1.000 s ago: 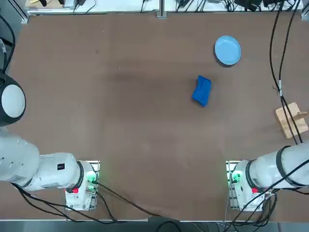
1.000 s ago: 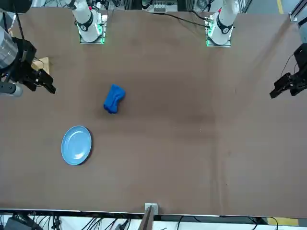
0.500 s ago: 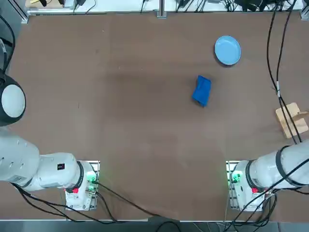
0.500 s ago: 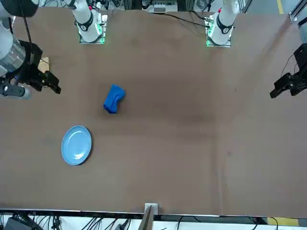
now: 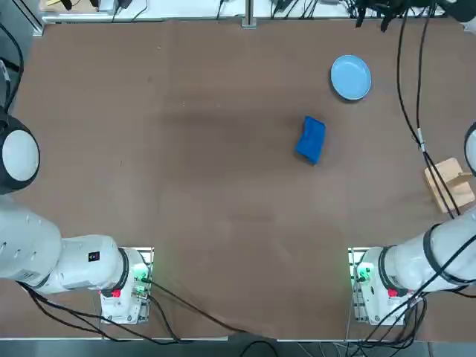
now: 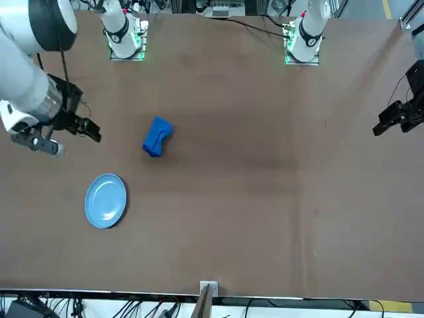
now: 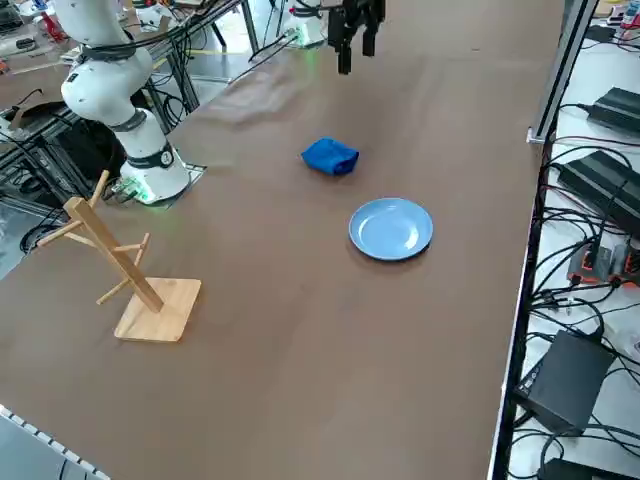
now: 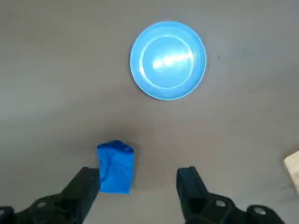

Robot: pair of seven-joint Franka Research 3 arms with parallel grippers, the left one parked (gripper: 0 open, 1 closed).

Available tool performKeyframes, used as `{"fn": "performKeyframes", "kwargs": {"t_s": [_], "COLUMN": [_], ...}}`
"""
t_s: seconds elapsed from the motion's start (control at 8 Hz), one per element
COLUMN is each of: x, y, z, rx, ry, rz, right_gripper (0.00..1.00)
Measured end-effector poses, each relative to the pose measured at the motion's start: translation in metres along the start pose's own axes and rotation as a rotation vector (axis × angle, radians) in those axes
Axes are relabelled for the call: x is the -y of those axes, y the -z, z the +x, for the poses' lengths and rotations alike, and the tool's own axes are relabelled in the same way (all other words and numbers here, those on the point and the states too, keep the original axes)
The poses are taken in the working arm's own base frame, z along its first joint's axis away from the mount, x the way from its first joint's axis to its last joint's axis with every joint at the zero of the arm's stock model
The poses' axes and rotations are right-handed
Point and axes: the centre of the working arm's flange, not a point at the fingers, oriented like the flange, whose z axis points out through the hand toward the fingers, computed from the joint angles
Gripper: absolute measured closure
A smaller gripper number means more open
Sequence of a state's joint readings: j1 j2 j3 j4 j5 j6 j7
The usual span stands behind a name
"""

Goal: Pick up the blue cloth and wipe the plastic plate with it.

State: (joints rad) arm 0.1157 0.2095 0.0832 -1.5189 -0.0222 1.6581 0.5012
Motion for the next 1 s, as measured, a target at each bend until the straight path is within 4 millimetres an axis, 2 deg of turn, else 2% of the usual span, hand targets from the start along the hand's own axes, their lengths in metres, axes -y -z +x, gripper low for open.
{"fn": "performKeyframes", "kwargs": {"t_s": [0.25,0.5,0.75,1.0], "x": [0.016,0.042,0.068,0.092], "y": [-0.047,-0.090,-0.114,-0.149], "z": [0.003,-0.012,-0.028,-0.047], "rx": [0.015,0.024,0.025,0.013], "ry": [-0.094,-0.151,-0.196,-0.218], "rz": [0.009,0.019,0.027,0.037], "right_gripper": [0.00,0.00,0.00,0.00]}}
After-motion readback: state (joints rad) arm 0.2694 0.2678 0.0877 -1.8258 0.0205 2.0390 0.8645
